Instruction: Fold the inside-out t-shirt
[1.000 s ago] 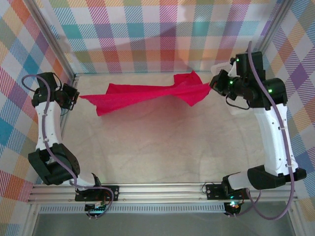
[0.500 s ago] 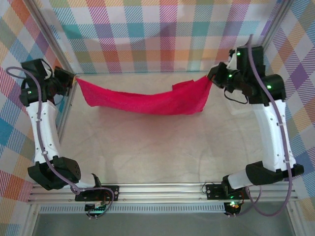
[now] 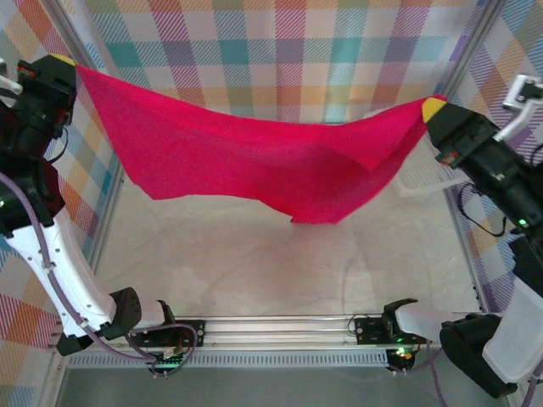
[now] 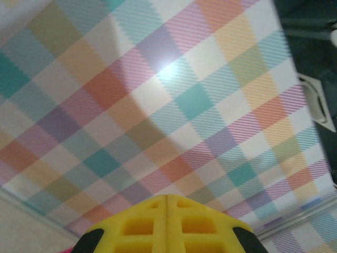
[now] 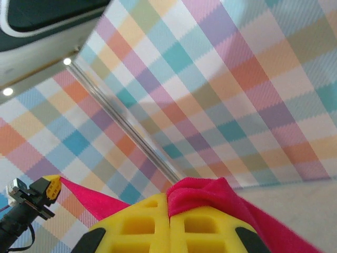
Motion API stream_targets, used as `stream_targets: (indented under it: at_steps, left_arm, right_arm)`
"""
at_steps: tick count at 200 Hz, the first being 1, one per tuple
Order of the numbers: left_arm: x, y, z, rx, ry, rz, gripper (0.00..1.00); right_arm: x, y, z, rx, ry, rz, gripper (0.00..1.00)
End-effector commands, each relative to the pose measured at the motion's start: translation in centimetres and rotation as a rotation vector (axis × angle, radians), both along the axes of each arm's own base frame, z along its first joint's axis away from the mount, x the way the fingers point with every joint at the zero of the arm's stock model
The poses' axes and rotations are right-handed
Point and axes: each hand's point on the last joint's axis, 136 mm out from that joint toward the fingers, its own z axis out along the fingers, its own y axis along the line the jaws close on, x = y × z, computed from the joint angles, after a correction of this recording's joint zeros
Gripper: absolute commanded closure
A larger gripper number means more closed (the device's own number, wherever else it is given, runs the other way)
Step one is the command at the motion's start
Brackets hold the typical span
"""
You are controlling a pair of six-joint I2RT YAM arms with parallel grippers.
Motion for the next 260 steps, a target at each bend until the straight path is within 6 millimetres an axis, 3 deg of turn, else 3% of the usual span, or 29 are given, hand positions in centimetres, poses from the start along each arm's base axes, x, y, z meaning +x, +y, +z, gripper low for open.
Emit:
stream_targets:
  at_steps: [1,19,38,54,84,89,99,115,130,159,181,199,228,244,260]
  left_arm:
    - [-1.7,0.3,2.3,0.011,-0.072,0.05,1.0]
    - [-1.4,0.7,2.4,0.021,-0.074,0.07,1.0]
    - [1.1,0.8,0.5,0.005,-0.006,0.021,1.0]
    - [4.6,0.7,-2.5,-0.038,0.072,-0.059,1.0]
    - [11.0,0.2,-10.2,-0.074,0.264,-0.154,1.0]
    - [12.1,-1.2,-11.3,-0.069,0.29,-0.2,1.0]
    - [13.9,-2.0,-13.3,-0.062,0.34,-0.225,1.0]
    - [16.3,-3.4,-15.7,-0.054,0.401,-0.259,1.0]
    - [18.1,-3.8,-16.8,-0.057,0.431,-0.28,1.0]
    - [20.4,-4.0,-16.4,-0.081,0.42,-0.294,1.0]
    - [21.2,-3.9,-13.9,-0.082,0.364,-0.301,1.0]
    - [21.0,-3.4,-10.4,-0.094,0.267,-0.301,1.0]
    - [19.7,-0.3,-6.3,-0.151,0.14,-0.261,1.0]
    - [18.6,0.4,-6.7,-0.123,0.167,-0.243,1.0]
    - [17.8,0.3,-8.9,-0.085,0.243,-0.233,1.0]
  right_arm:
    - [-0.7,-0.6,2.0,-0.028,-0.093,-0.034,1.0]
    - [0.5,-1.0,1.5,-0.059,-0.075,-0.079,1.0]
    - [2.9,-0.5,-0.2,-0.092,-0.008,-0.084,1.0]
    - [6.2,0.6,-2.8,-0.127,0.079,-0.072,1.0]
    - [12.3,2.6,-7.8,-0.172,0.219,-0.049,1.0]
    - [13.3,2.9,-8.4,-0.179,0.235,-0.046,1.0]
    - [15.3,3.4,-9.6,-0.188,0.268,-0.048,1.0]
    - [17.9,4.0,-10.9,-0.201,0.3,-0.051,1.0]
    - [19.7,4.3,-11.1,-0.204,0.306,-0.052,1.0]
    - [21.8,4.2,-9.1,-0.198,0.259,-0.056,1.0]
    - [22.0,4.2,-6.1,-0.175,0.168,-0.041,1.0]
    - [21.2,3.5,-3.4,-0.149,0.079,-0.043,1.0]
    - [18.3,1.9,0.5,-0.132,-0.055,-0.072,1.0]
    - [16.8,2.0,0.6,-0.141,-0.071,-0.049,1.0]
    - [16.6,2.8,-1.6,-0.137,-0.016,0.005,1.0]
